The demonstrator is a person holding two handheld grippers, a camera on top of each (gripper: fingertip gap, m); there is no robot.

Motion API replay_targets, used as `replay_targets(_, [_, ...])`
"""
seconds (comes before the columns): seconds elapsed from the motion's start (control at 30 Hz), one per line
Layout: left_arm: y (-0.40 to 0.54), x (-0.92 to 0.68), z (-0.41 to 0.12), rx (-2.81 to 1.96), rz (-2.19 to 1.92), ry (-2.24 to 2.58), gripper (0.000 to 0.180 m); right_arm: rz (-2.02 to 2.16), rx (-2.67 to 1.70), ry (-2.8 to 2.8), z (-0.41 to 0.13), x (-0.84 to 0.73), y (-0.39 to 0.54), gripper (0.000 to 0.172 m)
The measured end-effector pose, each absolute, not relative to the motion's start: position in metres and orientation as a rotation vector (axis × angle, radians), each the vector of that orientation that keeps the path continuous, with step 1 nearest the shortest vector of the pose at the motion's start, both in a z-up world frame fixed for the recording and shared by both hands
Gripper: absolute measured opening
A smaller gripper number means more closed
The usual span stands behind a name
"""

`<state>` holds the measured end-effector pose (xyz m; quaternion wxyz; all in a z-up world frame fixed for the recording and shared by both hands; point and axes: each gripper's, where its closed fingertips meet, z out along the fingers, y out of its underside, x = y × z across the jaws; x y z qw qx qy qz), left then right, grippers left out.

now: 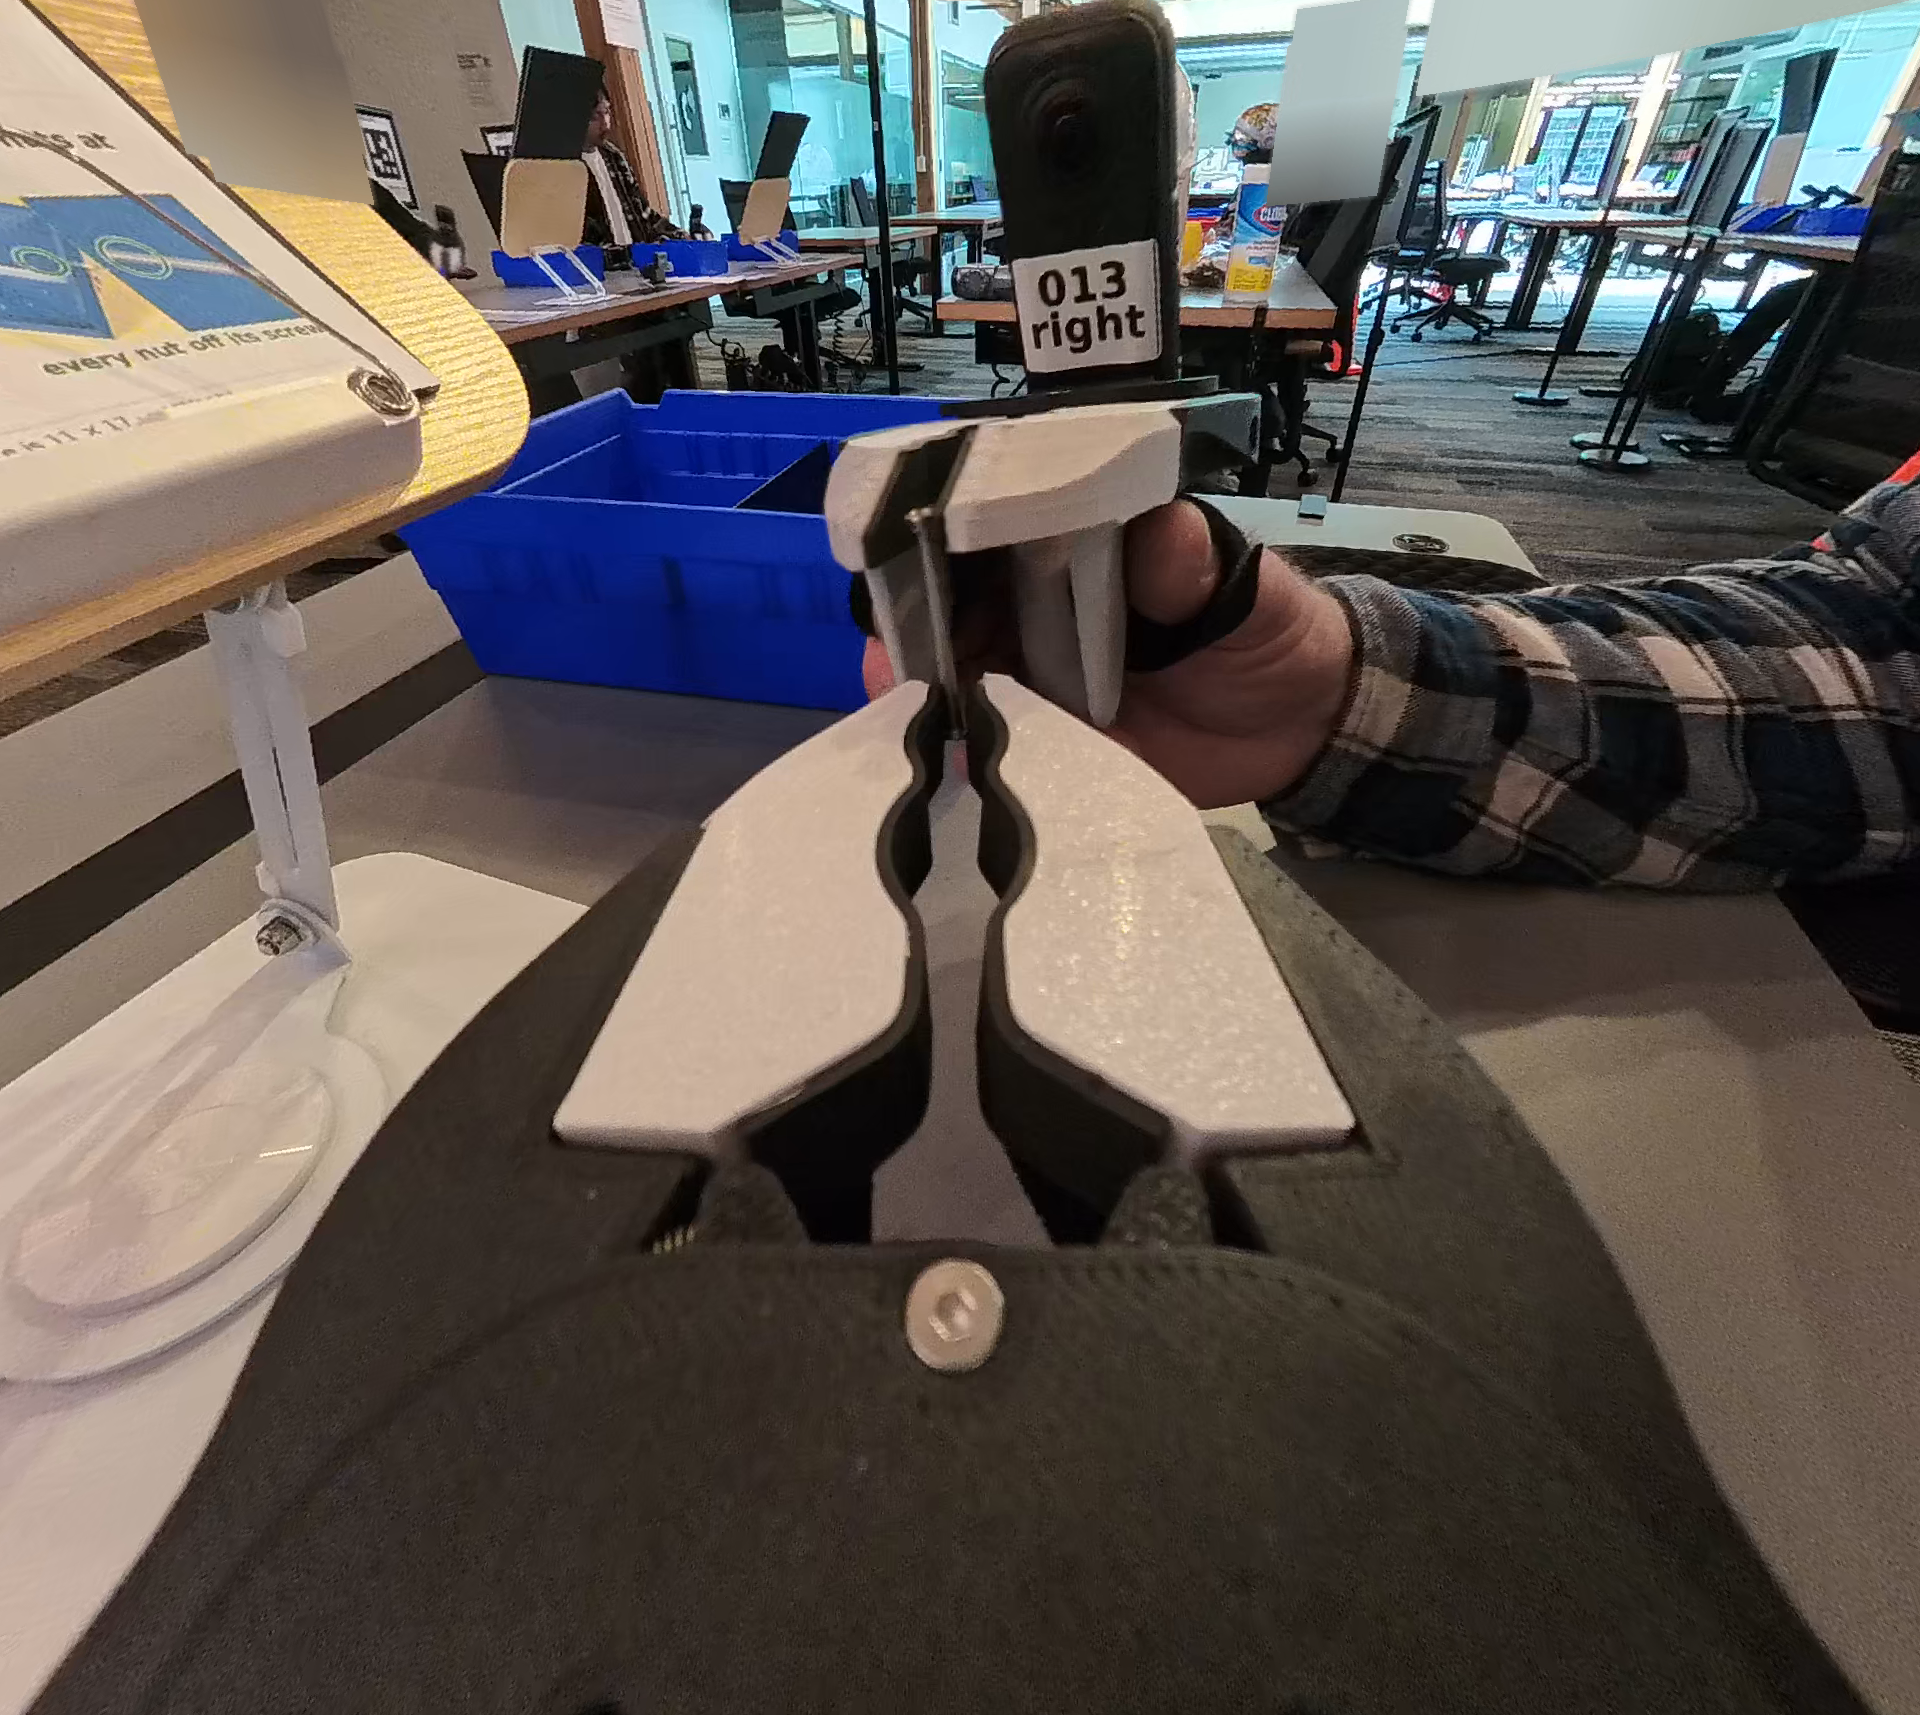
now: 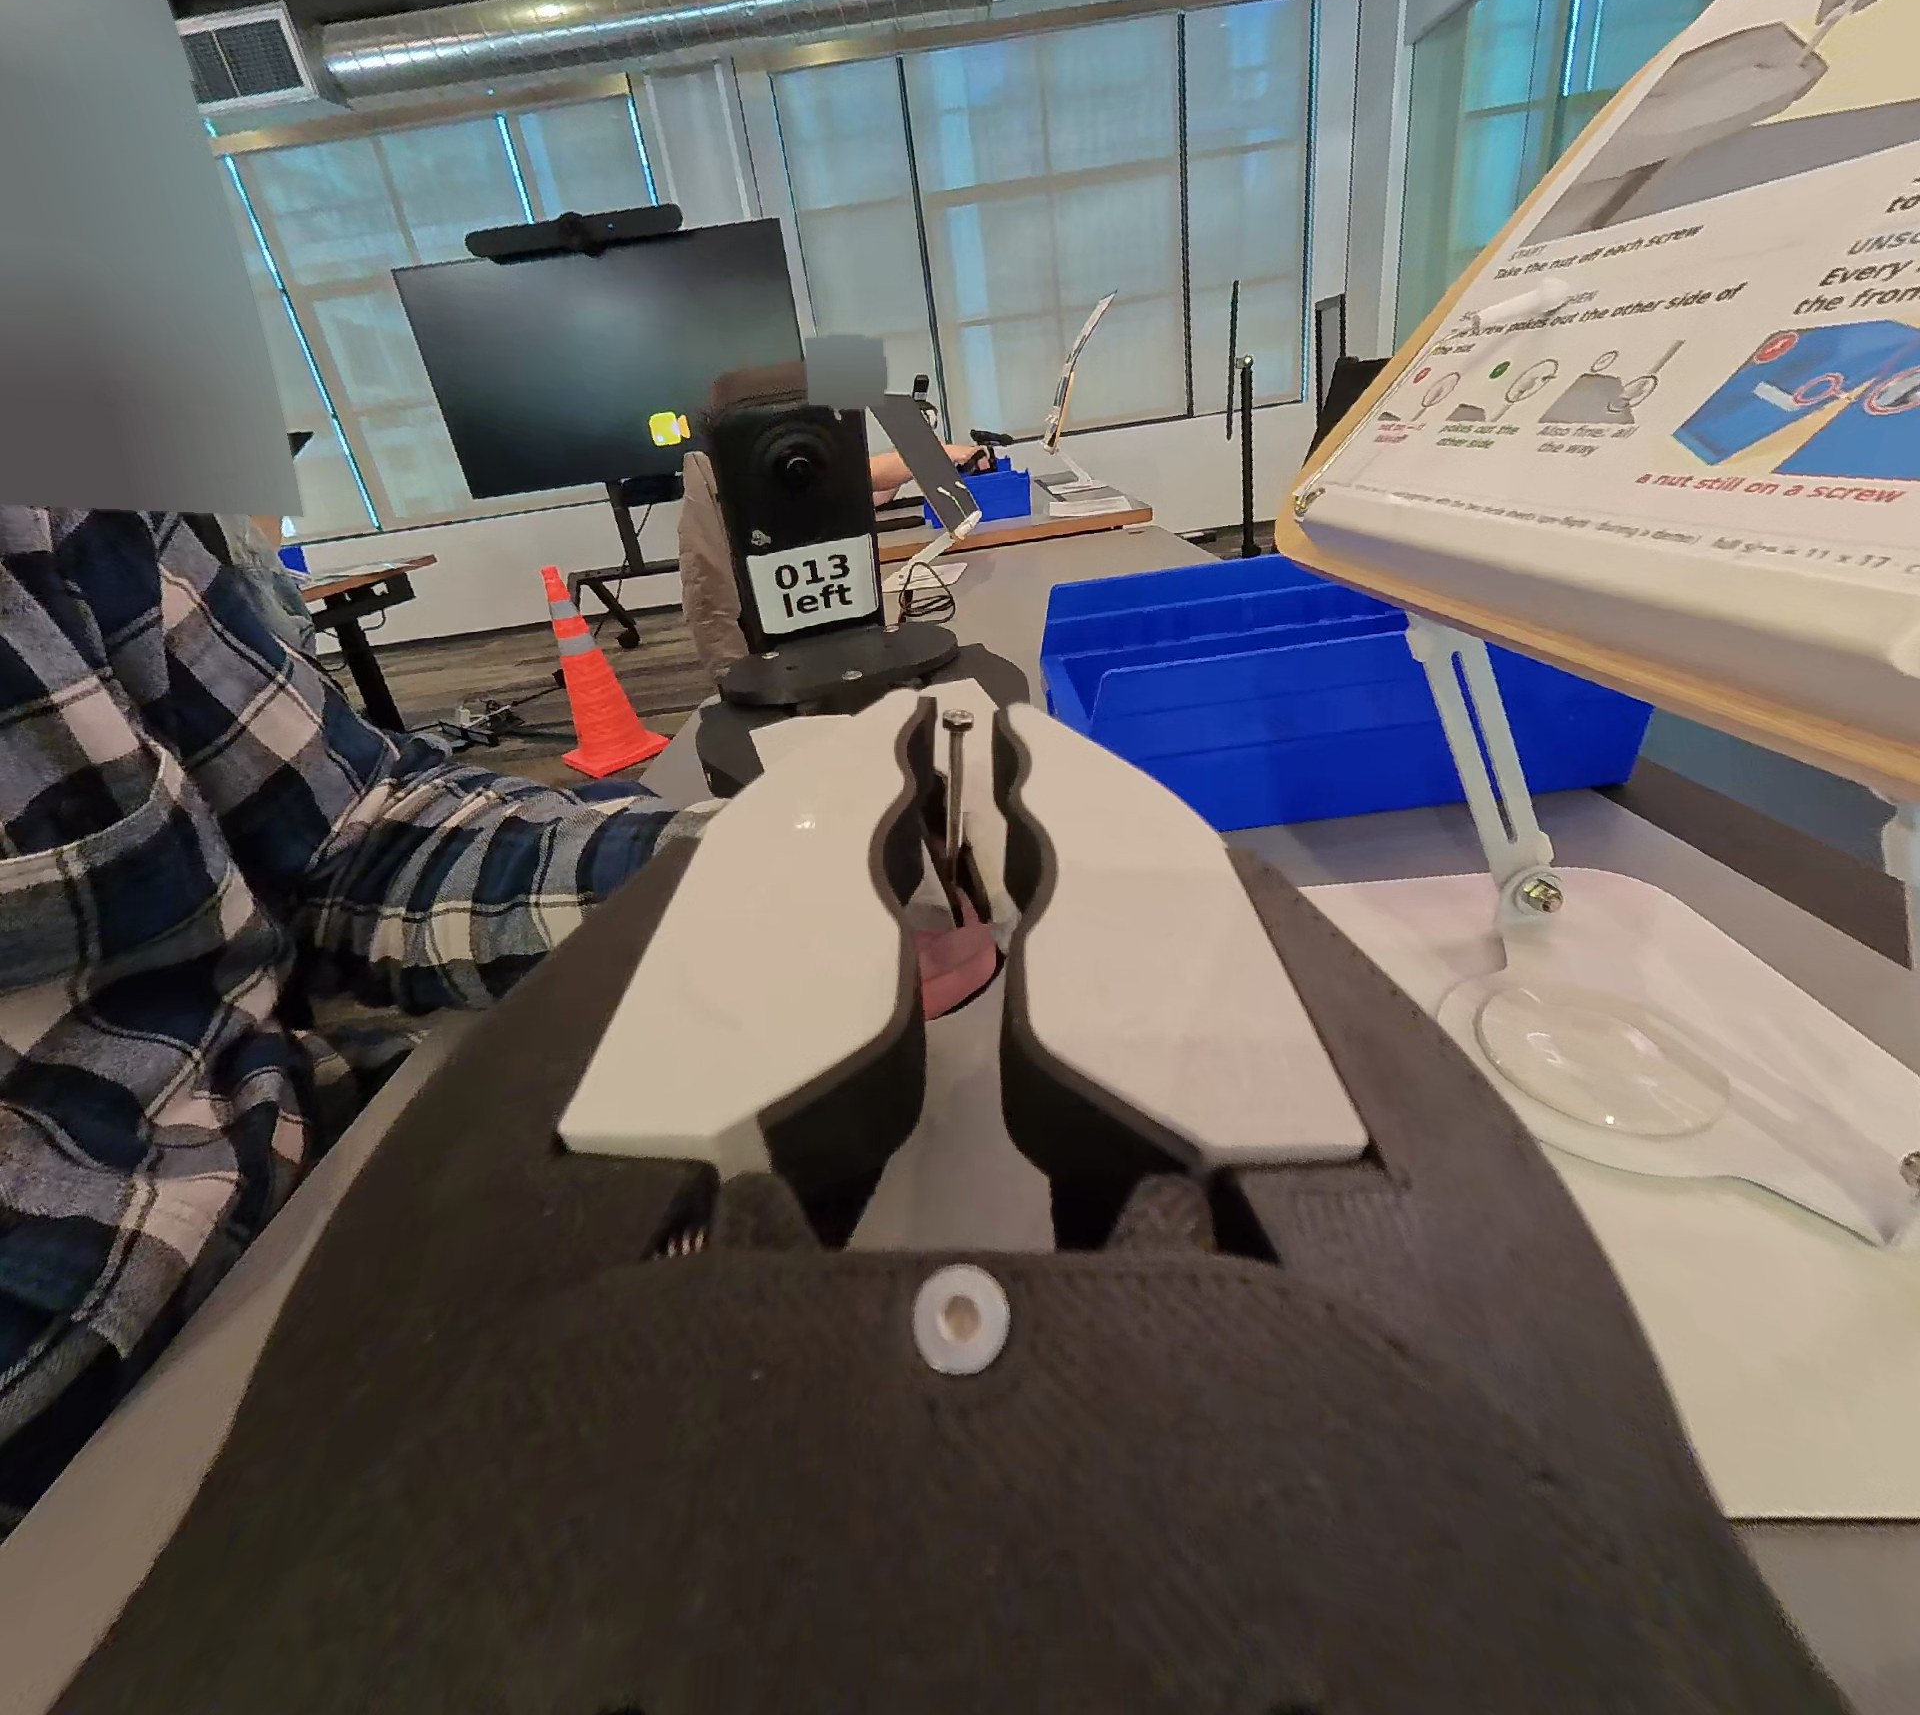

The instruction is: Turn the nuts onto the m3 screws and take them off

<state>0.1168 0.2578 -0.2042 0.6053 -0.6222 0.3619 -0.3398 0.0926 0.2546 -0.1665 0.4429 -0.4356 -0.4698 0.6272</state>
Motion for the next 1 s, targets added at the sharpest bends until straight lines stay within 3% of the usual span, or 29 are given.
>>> replay_targets(0.3, [0.253,0.119,-0.203,-1.428,-0.855,0.859,0.003,1.543,-1.062,-1.196,-0.166,0.093,0.250,0.005])
replay_targets(0.67, [0.206,0.132,-0.194,-1.312,-1.364,1.007,0.003,1.706,-0.908,-1.388,-0.158,0.102,0.213,0.005])
replay_targets(1.0, [0.215,0.130,-0.197,-1.345,-1.258,0.998,0.003,1.709,-0.914,-1.348,-0.155,0.102,0.217,0.005])
